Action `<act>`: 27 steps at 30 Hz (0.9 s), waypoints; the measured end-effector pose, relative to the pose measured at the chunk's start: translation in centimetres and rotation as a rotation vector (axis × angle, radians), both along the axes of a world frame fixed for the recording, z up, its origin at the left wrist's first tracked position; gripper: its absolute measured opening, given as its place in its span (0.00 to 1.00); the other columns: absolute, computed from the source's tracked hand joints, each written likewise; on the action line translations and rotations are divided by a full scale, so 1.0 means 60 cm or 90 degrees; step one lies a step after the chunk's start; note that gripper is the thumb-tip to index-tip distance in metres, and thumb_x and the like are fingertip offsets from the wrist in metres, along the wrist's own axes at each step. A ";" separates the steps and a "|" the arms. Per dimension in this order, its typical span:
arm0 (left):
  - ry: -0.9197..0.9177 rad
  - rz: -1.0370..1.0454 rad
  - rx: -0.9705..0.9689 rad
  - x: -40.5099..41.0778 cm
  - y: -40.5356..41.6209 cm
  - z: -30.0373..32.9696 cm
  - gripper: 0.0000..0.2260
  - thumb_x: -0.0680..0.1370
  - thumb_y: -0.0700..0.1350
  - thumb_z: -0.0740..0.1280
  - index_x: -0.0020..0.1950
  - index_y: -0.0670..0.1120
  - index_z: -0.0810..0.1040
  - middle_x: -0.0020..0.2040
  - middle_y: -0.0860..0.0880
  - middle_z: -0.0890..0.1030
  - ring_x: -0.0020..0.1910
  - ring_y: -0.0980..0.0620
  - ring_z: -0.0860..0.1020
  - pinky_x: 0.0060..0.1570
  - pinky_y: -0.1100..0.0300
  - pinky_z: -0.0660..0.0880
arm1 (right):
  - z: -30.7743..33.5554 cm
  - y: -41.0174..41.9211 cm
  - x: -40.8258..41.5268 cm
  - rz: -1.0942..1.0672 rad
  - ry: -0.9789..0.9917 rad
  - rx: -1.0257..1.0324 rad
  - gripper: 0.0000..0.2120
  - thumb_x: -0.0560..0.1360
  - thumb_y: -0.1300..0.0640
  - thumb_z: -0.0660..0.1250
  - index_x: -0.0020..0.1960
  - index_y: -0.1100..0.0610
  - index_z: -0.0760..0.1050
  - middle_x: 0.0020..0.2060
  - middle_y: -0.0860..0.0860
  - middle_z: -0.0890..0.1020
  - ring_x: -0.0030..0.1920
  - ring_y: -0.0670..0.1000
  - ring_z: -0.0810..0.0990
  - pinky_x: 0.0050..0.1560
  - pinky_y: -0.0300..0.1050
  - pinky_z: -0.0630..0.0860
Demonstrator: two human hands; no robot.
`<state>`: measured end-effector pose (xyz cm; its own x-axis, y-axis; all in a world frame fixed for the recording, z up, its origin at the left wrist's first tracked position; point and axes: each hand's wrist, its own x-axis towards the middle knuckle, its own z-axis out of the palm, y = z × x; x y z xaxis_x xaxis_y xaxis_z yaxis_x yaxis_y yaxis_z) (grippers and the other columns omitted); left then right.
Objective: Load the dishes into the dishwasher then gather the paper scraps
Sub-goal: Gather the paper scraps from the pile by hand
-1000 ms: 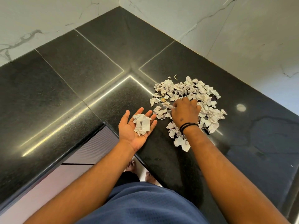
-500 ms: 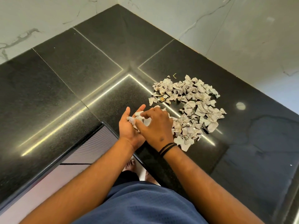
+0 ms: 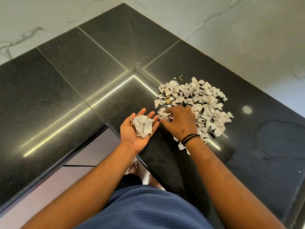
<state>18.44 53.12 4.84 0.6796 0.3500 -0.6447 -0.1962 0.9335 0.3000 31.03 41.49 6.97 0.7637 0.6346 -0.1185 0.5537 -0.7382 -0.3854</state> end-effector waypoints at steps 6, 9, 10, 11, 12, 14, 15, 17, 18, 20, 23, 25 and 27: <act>0.009 0.003 0.001 -0.001 -0.001 0.003 0.19 0.83 0.51 0.58 0.68 0.43 0.78 0.65 0.35 0.80 0.64 0.34 0.78 0.63 0.41 0.75 | -0.013 0.028 -0.021 0.021 -0.086 -0.084 0.09 0.79 0.53 0.63 0.50 0.51 0.82 0.49 0.50 0.81 0.57 0.59 0.73 0.53 0.54 0.69; 0.023 0.019 0.005 -0.002 0.002 0.005 0.19 0.83 0.51 0.58 0.66 0.42 0.78 0.65 0.35 0.80 0.62 0.34 0.79 0.64 0.42 0.75 | -0.002 0.024 -0.020 -0.012 -0.080 -0.030 0.09 0.79 0.50 0.64 0.51 0.50 0.82 0.48 0.50 0.82 0.56 0.59 0.74 0.54 0.54 0.70; 0.027 0.031 0.006 -0.002 0.003 0.006 0.19 0.83 0.51 0.58 0.66 0.42 0.78 0.65 0.35 0.80 0.62 0.34 0.80 0.63 0.42 0.75 | 0.005 0.023 -0.020 -0.025 -0.077 0.008 0.09 0.78 0.49 0.65 0.51 0.50 0.82 0.47 0.50 0.82 0.55 0.58 0.74 0.53 0.54 0.70; 0.029 0.045 0.005 0.000 0.002 0.007 0.19 0.83 0.51 0.58 0.66 0.42 0.78 0.65 0.34 0.79 0.61 0.35 0.80 0.63 0.42 0.76 | 0.013 0.023 -0.022 -0.036 -0.072 0.056 0.08 0.78 0.49 0.66 0.51 0.50 0.83 0.47 0.49 0.83 0.54 0.58 0.75 0.53 0.54 0.72; 0.031 0.060 0.003 0.002 0.001 0.008 0.19 0.83 0.51 0.58 0.66 0.41 0.78 0.65 0.34 0.79 0.61 0.35 0.80 0.62 0.43 0.76 | 0.022 0.023 -0.026 -0.044 -0.067 0.111 0.07 0.77 0.50 0.67 0.50 0.50 0.83 0.46 0.49 0.83 0.52 0.58 0.76 0.52 0.54 0.73; 0.031 0.074 -0.003 0.010 -0.002 0.011 0.19 0.83 0.52 0.58 0.65 0.41 0.78 0.64 0.35 0.80 0.57 0.37 0.81 0.59 0.43 0.77 | 0.040 0.025 -0.043 -0.034 -0.063 0.203 0.06 0.75 0.50 0.69 0.48 0.51 0.82 0.43 0.49 0.83 0.49 0.57 0.76 0.50 0.55 0.73; 0.027 0.073 -0.011 0.014 -0.005 0.013 0.19 0.83 0.53 0.58 0.65 0.41 0.78 0.63 0.37 0.81 0.54 0.38 0.82 0.56 0.43 0.78 | 0.048 0.027 -0.055 -0.006 -0.069 0.219 0.07 0.75 0.49 0.69 0.47 0.51 0.82 0.43 0.49 0.83 0.49 0.57 0.76 0.48 0.54 0.73; 0.014 0.059 -0.021 0.019 -0.009 0.016 0.19 0.83 0.55 0.58 0.63 0.42 0.79 0.55 0.39 0.84 0.48 0.40 0.85 0.49 0.46 0.81 | 0.056 0.035 -0.077 0.075 -0.064 0.198 0.09 0.74 0.46 0.69 0.49 0.50 0.81 0.43 0.48 0.82 0.49 0.56 0.75 0.48 0.54 0.72; 0.013 0.047 -0.019 0.019 -0.010 0.016 0.19 0.83 0.55 0.58 0.61 0.43 0.79 0.50 0.40 0.85 0.45 0.41 0.85 0.47 0.47 0.82 | 0.057 0.038 -0.086 0.105 -0.039 0.189 0.12 0.73 0.43 0.68 0.51 0.49 0.81 0.44 0.48 0.81 0.50 0.56 0.75 0.48 0.54 0.73; 0.006 0.025 -0.009 0.016 -0.009 0.017 0.18 0.83 0.55 0.58 0.60 0.44 0.79 0.50 0.39 0.84 0.47 0.41 0.85 0.47 0.47 0.82 | 0.054 0.039 -0.089 0.100 0.035 0.227 0.18 0.70 0.38 0.65 0.54 0.47 0.80 0.43 0.46 0.81 0.48 0.54 0.77 0.50 0.54 0.74; -0.016 0.030 -0.007 0.007 -0.002 0.018 0.18 0.83 0.52 0.58 0.63 0.42 0.79 0.58 0.35 0.83 0.54 0.36 0.83 0.56 0.42 0.80 | 0.039 0.026 -0.052 -0.044 0.053 0.348 0.13 0.74 0.46 0.68 0.53 0.52 0.82 0.40 0.47 0.81 0.44 0.51 0.80 0.49 0.54 0.77; -0.014 0.040 -0.003 0.001 0.004 0.016 0.18 0.83 0.51 0.59 0.64 0.41 0.79 0.62 0.34 0.81 0.54 0.35 0.83 0.55 0.42 0.81 | 0.031 0.010 -0.011 -0.135 0.025 0.336 0.08 0.76 0.54 0.69 0.51 0.56 0.82 0.41 0.50 0.82 0.44 0.52 0.80 0.49 0.54 0.78; -0.008 0.052 -0.005 -0.005 0.006 0.010 0.18 0.83 0.51 0.59 0.64 0.41 0.79 0.64 0.34 0.80 0.54 0.34 0.84 0.54 0.42 0.81 | 0.017 -0.001 0.025 -0.148 0.036 0.241 0.07 0.75 0.56 0.68 0.51 0.55 0.82 0.43 0.51 0.82 0.45 0.52 0.80 0.50 0.53 0.79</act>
